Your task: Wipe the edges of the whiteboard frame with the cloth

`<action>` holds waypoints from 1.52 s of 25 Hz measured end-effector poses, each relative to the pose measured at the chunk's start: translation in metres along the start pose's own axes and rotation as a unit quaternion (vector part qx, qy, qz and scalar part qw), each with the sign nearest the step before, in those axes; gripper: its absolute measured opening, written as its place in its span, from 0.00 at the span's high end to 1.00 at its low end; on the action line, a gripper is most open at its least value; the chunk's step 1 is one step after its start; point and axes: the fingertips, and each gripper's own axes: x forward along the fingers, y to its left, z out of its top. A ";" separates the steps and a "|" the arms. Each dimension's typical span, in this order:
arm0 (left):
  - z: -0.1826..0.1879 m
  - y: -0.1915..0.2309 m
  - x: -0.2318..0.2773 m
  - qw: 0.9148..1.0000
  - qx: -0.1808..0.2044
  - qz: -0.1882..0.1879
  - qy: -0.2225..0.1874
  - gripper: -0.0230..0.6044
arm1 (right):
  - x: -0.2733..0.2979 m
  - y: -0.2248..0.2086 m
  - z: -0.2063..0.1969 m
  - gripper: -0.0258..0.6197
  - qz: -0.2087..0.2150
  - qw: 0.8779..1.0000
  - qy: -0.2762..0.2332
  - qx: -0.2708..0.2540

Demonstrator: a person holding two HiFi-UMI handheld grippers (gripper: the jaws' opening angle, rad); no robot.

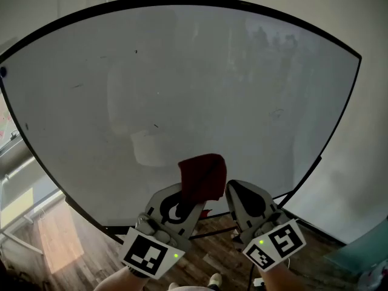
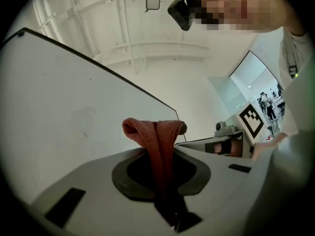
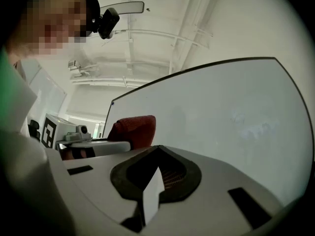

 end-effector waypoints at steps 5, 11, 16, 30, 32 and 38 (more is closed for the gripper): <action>-0.027 -0.005 -0.032 1.000 -0.029 0.002 0.010 0.86 | -0.005 0.024 -0.044 0.96 0.000 0.999 0.027 0.028; -0.051 0.000 -0.055 0.998 -0.064 0.017 0.016 0.86 | -0.002 0.039 -0.067 0.96 -0.010 0.999 0.036 0.038; -0.060 0.004 -0.064 0.997 -0.074 0.024 0.018 0.86 | -0.001 0.046 -0.083 0.96 -0.016 0.998 0.049 0.048; -0.073 0.000 -0.067 0.995 -0.085 0.034 0.029 0.86 | 0.001 0.048 -0.084 0.96 -0.010 0.998 0.058 0.036; -0.074 0.000 -0.066 0.995 -0.086 0.034 0.031 0.86 | 0.001 0.047 -0.083 0.96 -0.010 0.998 0.057 0.036; -0.074 0.000 -0.065 0.995 -0.089 0.033 0.032 0.86 | 0.001 0.049 -0.083 0.96 -0.010 0.998 0.057 0.039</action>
